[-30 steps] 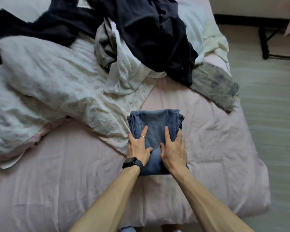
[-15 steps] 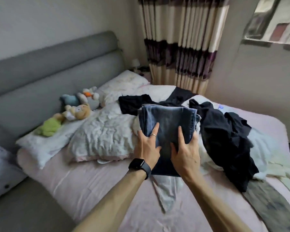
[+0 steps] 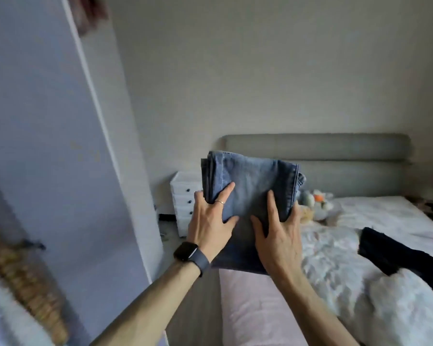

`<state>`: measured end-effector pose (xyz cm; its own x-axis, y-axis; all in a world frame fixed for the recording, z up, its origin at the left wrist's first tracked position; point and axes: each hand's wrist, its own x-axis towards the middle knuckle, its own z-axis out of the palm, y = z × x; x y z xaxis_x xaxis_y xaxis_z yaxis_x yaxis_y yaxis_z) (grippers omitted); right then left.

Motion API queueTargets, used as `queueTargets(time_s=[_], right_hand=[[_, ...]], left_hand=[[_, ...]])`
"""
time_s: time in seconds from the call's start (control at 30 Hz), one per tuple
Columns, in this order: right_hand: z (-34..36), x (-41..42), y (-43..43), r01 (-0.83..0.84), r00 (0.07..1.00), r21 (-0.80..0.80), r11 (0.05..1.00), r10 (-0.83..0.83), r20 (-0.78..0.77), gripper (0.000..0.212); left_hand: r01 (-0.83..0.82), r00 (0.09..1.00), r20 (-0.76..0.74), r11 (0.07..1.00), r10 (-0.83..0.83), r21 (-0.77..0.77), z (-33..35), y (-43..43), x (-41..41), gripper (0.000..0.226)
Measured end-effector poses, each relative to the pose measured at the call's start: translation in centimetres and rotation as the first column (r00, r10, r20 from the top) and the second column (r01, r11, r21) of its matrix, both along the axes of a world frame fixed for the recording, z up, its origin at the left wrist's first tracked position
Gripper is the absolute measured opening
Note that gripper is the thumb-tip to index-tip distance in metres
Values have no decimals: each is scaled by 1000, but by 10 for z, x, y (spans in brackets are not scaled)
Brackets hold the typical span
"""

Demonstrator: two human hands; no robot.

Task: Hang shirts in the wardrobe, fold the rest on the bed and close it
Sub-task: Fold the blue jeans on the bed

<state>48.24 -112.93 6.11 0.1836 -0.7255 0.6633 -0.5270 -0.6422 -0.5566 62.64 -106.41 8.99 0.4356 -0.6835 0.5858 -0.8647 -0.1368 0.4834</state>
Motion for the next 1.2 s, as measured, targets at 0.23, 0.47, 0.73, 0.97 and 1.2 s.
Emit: queueTargets(time_s=[0.23, 0.47, 0.73, 0.97, 1.2], right_hand=[[47, 165, 95, -418, 906, -70, 906, 421, 37, 72], [76, 298, 192, -672, 722, -174, 720, 689, 59, 73], [120, 441, 301, -848, 503, -173, 501, 864, 38, 69], [159, 555, 365, -901, 423, -157, 405, 901, -102, 69], [202, 678, 423, -974, 212, -114, 194, 960, -182, 71]], left_hand=[[-379, 923, 26, 920, 384, -100, 49, 152, 124, 76], [-609, 764, 112, 767, 636, -202, 82, 284, 210, 79], [-772, 604, 77, 606, 793, -190, 118, 404, 326, 77], [-836, 529, 11, 524, 848, -167, 152, 475, 419, 75], [-909, 410, -61, 401, 910, -113, 192, 539, 508, 73]])
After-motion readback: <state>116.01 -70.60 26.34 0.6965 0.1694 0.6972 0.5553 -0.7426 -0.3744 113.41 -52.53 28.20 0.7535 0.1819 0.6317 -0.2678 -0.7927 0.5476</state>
